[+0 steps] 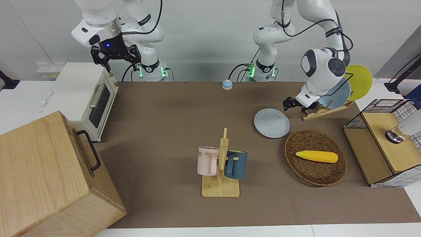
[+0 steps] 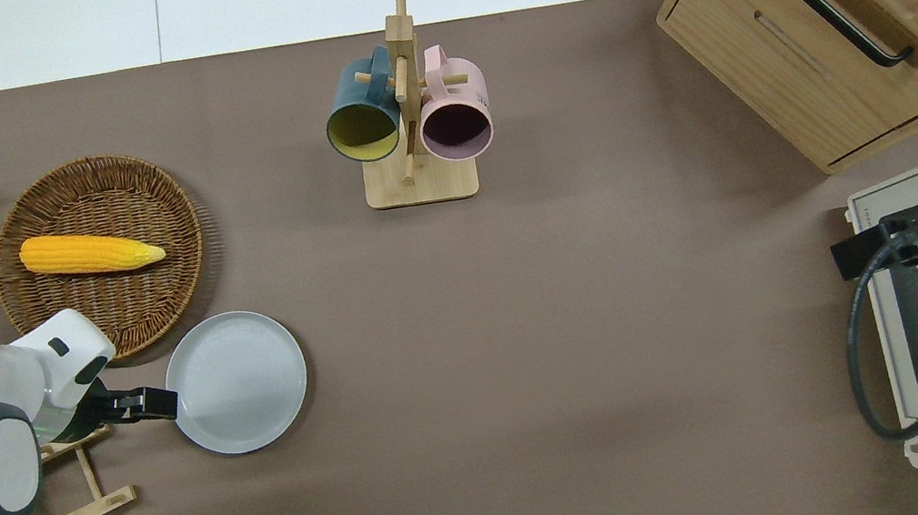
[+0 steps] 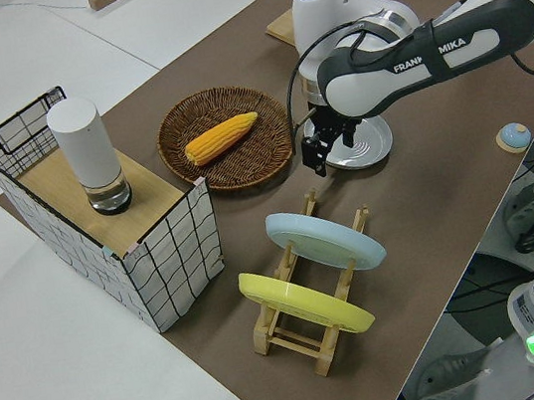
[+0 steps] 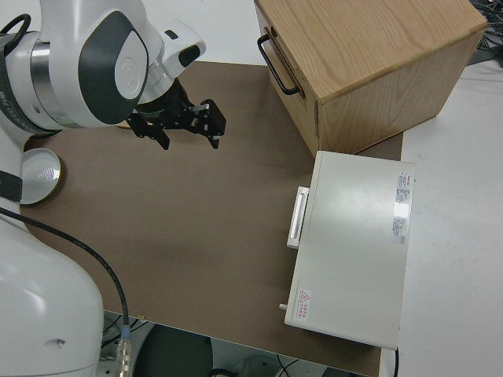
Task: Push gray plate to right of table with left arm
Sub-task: 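Lower the left gripper against the edge of the gray plate nearest it, then push the gray plate with the left gripper across the table toward the toaster oven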
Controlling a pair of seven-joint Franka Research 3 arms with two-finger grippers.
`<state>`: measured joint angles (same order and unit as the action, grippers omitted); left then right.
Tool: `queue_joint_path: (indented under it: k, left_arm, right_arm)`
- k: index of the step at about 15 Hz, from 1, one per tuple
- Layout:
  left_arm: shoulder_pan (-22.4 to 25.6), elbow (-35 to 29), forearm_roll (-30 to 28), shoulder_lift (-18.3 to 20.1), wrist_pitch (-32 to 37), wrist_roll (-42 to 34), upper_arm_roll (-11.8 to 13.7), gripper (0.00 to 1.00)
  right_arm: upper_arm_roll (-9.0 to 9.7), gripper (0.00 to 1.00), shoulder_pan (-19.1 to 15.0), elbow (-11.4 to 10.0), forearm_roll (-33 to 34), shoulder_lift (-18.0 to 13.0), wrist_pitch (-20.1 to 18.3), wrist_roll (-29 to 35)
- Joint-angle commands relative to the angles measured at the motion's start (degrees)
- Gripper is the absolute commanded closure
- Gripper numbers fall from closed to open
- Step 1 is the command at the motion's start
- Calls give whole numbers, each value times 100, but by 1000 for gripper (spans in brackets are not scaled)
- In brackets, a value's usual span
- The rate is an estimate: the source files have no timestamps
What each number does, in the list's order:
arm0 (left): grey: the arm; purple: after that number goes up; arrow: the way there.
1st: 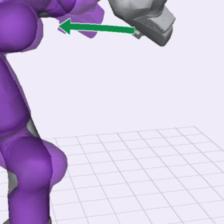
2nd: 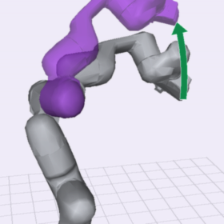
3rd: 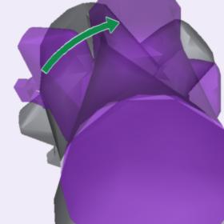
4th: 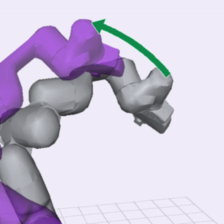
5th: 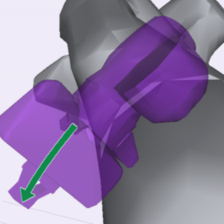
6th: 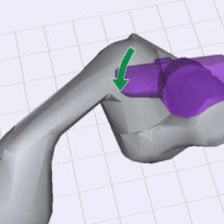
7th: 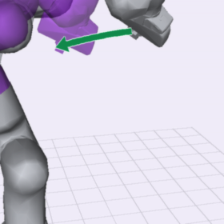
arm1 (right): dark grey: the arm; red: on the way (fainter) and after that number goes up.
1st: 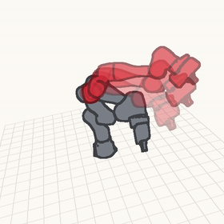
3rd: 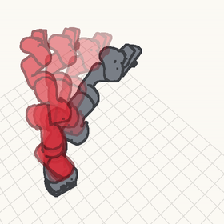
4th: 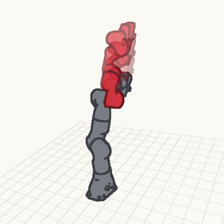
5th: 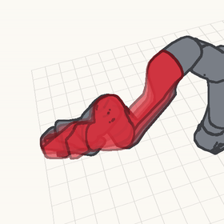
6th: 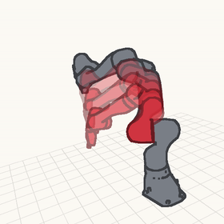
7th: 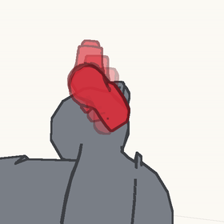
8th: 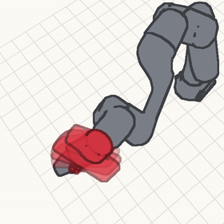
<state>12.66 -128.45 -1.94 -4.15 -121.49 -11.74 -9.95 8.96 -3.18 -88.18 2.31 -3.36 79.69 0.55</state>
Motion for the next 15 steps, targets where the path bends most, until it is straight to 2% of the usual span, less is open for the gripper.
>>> queue_joint_path:
  k: [1, 4, 6, 8, 9, 15]
  left_arm:
    - [141, -110, 141, -139, -253, -162, -33, 169]
    - [71, -119, 141, -270, -279, -66, -42, 437]
    - [53, -145, 115, -280, -279, -13, -42, 658]
    - [44, -145, 88, -280, -279, 83, -42, 934]
    - [35, -145, 62, -280, -279, 84, -42, 999]
    - [18, -145, -149, -289, -261, 286, -112, 1000]
  right_arm:
    - [0, 5, -7, -24, -12, -59, -41, -46]
    - [0, 5, -7, -24, -12, -59, -41, -46]
    - [0, 5, -7, -24, -12, -59, -41, -46]
    - [0, 5, -7, -24, -12, -59, -41, -46]
    - [0, 5, -7, -24, -12, -59, -41, -46]
    - [0, 5, -7, -24, -12, -59, -41, -46]
